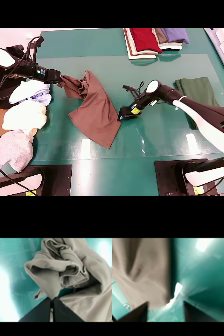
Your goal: Fold the shirts.
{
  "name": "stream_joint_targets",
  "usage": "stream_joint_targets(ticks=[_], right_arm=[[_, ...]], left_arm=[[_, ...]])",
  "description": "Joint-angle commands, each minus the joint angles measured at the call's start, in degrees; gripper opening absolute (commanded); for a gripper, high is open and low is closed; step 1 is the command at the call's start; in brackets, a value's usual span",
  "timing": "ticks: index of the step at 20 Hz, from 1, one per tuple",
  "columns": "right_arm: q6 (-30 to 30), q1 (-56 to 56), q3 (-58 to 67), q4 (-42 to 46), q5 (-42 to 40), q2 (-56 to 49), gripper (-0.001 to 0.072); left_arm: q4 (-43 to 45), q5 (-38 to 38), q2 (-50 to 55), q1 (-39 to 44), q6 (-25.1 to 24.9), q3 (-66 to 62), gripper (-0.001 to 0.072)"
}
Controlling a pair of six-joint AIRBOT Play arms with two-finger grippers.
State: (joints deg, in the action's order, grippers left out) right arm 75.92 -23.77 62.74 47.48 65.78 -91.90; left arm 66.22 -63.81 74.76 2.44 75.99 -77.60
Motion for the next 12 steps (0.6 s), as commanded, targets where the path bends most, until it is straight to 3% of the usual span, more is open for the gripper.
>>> stream_joint_targets(ticks=[1, 3, 8, 12], right_arm=[[-0.1, -5.0, -1.6, -0.9, -6.9, -0.1, 0.0330], [-0.1, -6.2, -1.6, -0.9, -8.6, 0.0, 0.0016], [3.2, -0.2, -1.6, 10.9, -8.5, 11.8, 0.0014], [3.8, 12.1, 4.6, 17.7, -1.3, 24.7, 0.0013]], left_arm=[[0.2, -0.1, 0.0, 0.0, 0.2, -0.1, 0.0025], [0.5, 0.0, 0.0, 0.0, 0.2, -0.1, 0.0025], [12.6, 2.0, -2.4, 0.0, 7.3, -0.8, 0.0024], [12.9, 5.3, -7.0, 0.0, 8.1, -1.0, 0.0024]])
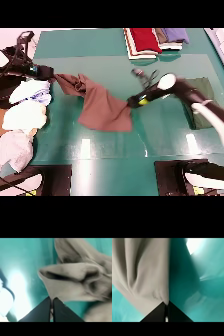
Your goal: Fold the shirts.
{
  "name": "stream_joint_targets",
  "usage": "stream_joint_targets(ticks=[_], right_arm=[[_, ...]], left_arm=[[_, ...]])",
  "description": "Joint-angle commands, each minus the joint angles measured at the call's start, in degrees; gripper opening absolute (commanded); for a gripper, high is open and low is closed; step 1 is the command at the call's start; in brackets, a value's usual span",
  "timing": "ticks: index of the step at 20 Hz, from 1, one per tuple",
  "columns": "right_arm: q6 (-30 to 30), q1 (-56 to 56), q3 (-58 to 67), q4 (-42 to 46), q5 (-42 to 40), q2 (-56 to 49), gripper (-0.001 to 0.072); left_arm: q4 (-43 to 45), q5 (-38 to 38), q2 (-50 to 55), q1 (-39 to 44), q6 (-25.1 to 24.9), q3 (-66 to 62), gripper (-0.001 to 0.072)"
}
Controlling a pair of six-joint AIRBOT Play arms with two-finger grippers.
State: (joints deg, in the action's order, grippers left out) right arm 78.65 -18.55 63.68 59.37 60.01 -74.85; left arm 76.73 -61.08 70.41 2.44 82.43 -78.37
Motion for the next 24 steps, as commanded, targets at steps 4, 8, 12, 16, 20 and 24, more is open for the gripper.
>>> stream_joint_targets(ticks=[4, 8, 12, 16, 20, 24], right_arm=[[0.8, 15.4, 17.2, 6.9, 7.4, 16.1, 0.0013], [0.8, 17.2, 26.5, 9.8, 8.1, 21.6, 0.0013], [2.0, 14.4, 20.3, 9.7, 9.7, 23.9, 0.0012], [2.5, 10.4, 5.3, 9.8, 10.1, 24.0, 0.0012], [2.6, 9.5, -6.9, 9.8, 11.7, 24.0, 0.0013], [2.6, 9.6, -12.9, 9.8, 14.9, 24.0, 0.0013]], left_arm=[[0.3, 6.1, -9.4, 0.0, 2.2, -2.1, 0.0024], [-3.8, 9.6, -17.7, 0.0, 2.1, -4.8, 0.0024], [-6.4, 3.3, -17.2, 4.6, 0.8, -1.2, 0.0024], [-6.4, -1.0, -15.9, 10.4, -0.5, 10.4, 0.0024], [-6.8, -9.4, -15.5, 12.3, -3.0, 23.4, 0.0025], [-7.0, -13.9, -15.5, 12.3, -3.5, 32.2, 0.0025]])
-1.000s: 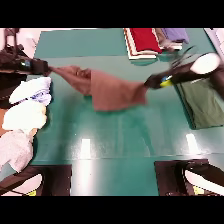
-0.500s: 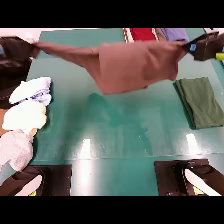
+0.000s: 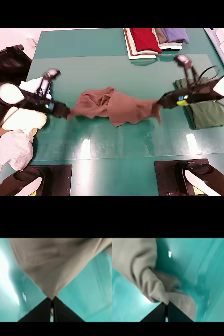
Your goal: Fold the shirts.
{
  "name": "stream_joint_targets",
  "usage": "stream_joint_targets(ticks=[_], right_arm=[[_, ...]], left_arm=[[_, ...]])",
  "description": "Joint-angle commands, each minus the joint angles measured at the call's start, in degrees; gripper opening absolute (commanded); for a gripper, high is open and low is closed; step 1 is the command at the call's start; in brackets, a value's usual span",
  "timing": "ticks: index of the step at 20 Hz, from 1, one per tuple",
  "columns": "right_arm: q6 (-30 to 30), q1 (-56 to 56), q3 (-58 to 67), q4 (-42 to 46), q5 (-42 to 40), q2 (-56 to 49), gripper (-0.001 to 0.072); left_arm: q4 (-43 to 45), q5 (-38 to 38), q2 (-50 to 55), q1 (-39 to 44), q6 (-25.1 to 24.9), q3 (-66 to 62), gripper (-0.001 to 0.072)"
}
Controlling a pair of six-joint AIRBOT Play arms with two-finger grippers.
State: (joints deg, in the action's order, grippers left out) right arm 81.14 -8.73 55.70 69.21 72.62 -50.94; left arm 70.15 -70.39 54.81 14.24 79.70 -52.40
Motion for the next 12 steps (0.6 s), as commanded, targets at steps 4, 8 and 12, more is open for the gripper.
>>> stream_joint_targets(ticks=[4, 8, 12], right_arm=[[0.1, -0.2, -6.9, 0.0, 2.2, 0.0, 0.0014], [0.1, -0.2, -6.8, -0.1, 1.4, 0.0, 0.0013], [0.1, -0.2, -6.8, -0.1, 1.1, 0.0, 0.0014]], left_arm=[[-2.8, -4.3, 0.0, 0.5, -0.8, 8.6, 0.0052], [-8.3, -0.9, 0.0, 0.5, -2.0, 7.4, 0.0470], [-6.7, 5.3, 0.1, 0.2, -2.1, -1.2, 0.0470]])
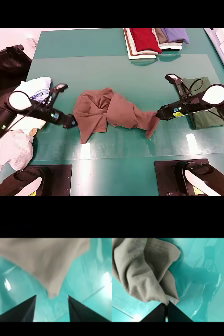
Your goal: Fold the shirts.
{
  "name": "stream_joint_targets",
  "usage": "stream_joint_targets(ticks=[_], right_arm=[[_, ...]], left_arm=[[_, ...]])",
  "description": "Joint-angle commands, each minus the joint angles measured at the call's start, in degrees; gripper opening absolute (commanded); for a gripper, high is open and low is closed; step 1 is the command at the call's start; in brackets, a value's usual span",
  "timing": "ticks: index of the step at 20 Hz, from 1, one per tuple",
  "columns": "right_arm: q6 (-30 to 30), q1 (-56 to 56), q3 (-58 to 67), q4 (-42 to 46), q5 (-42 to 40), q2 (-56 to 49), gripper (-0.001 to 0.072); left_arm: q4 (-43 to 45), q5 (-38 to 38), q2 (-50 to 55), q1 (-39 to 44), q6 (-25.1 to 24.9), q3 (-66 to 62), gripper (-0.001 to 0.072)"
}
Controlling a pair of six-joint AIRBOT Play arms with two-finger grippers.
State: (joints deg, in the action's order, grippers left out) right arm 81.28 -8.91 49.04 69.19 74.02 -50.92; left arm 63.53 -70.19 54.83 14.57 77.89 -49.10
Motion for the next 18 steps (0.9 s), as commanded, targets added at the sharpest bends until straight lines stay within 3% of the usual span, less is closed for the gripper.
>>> stream_joint_targets(ticks=[1, 5, 12, 18], right_arm=[[0.0, 0.0, -0.2, 0.0, -0.7, 0.0, 0.0014], [0.0, -0.1, -0.1, -0.1, -1.8, 0.0, 0.0014], [0.7, -0.1, -0.2, -0.2, -1.8, 0.0, 0.0015], [1.9, -0.1, -0.2, -0.2, -1.9, 0.0, 0.0015]], left_arm=[[0.4, 8.7, 0.0, -0.1, -0.1, -6.4, 0.0470], [0.2, 20.9, 3.1, -0.1, 2.9, -12.2, 0.0469], [-16.7, 19.4, 30.7, 1.4, -1.5, -28.6, 0.0470], [-17.5, 17.3, 47.3, 7.7, 0.3, -41.0, 0.0470]])
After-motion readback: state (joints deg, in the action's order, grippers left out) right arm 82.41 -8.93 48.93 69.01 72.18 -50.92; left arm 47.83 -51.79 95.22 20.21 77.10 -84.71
